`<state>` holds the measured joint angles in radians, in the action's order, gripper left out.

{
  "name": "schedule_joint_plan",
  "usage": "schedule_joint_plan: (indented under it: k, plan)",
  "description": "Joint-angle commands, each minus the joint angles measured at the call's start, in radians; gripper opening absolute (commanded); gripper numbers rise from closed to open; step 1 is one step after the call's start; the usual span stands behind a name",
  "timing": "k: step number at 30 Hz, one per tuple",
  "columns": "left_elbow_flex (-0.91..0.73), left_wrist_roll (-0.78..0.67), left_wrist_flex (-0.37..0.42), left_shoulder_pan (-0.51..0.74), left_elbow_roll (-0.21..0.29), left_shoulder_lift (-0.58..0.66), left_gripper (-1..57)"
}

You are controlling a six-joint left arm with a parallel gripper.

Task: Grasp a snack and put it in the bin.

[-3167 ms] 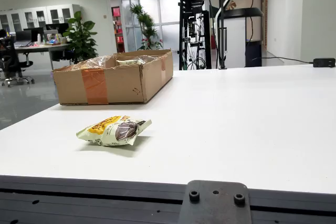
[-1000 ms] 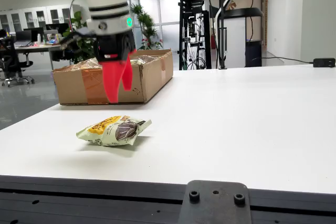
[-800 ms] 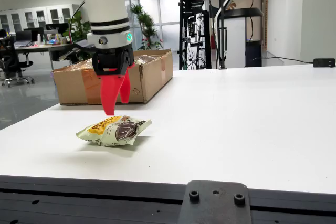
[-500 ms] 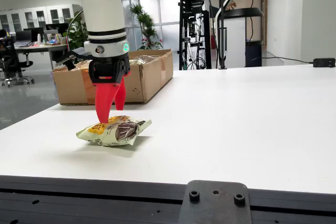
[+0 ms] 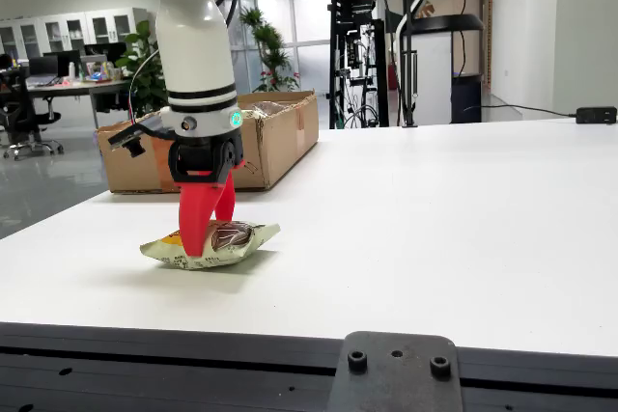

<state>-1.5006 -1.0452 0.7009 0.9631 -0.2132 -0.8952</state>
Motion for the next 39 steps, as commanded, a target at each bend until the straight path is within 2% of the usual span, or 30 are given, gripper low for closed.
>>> schedule_joint_plan:
  k: [1,6,15,22,29,39]
  plan:
    - [0.000,-0.002,-0.011,0.003,0.001,-0.013,42.1]
    - [0.000,-0.007,-0.028,0.004,-0.006,-0.020,40.5]
    - [0.001,-0.014,-0.030,0.012,-0.017,-0.020,20.2]
    - [0.002,-0.015,-0.001,0.025,-0.017,0.019,9.3]
    - [0.002,-0.015,0.055,0.026,-0.033,0.100,4.6]
    - [0.002,-0.007,0.155,-0.025,-0.136,0.304,3.3]
